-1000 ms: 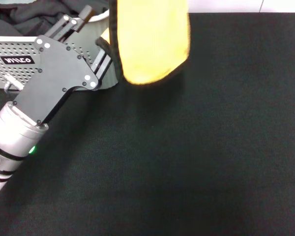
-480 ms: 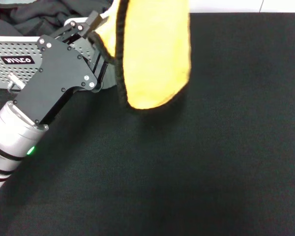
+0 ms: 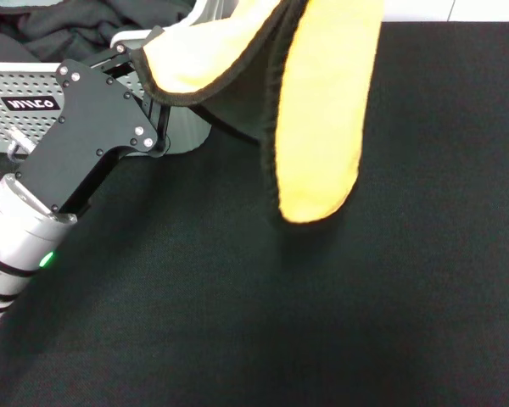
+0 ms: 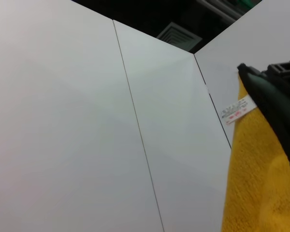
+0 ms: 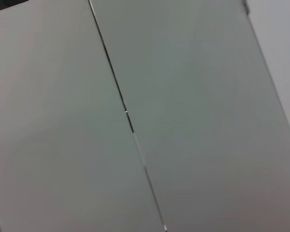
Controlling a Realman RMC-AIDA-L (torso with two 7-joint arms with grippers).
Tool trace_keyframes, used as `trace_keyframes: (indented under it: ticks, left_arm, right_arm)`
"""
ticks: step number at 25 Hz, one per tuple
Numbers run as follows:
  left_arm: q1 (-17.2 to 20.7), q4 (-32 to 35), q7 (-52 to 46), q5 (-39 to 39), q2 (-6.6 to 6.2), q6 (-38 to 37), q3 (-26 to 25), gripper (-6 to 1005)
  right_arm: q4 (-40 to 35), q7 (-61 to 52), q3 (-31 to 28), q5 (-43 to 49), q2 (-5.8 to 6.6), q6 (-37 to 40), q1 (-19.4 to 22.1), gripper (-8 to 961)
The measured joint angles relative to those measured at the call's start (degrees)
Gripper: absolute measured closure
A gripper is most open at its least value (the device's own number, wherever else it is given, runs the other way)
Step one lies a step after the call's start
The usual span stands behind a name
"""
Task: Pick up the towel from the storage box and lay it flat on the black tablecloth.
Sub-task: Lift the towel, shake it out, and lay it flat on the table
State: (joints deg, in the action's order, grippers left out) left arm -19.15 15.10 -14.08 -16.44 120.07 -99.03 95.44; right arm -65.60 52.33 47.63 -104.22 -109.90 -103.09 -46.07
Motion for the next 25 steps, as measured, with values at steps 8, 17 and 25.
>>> trace_keyframes:
  ticks: [8, 17, 25]
  left_arm:
    - [-0.26, 0.02, -0.09, -0.22, -0.01, -0.07, 0.07, 949]
    - [-0.05, -0.30, 1.16, -0.44, -0.04, -0.11, 0.32, 943]
    - [-0.39, -0.09, 2.25, -3.03, -0.01, -0.11, 0.37, 939]
  right_arm:
    - [3.08, 2.27, -0.14, -0.82, 1.81, 0.16, 1.18, 928]
    - [8.21, 4.59, -1.62, -0.77, 2.85, 0.55, 0.71, 927]
    - [8.41, 4.69, -1.40, -0.57, 2.60, 0.75, 0.64, 927]
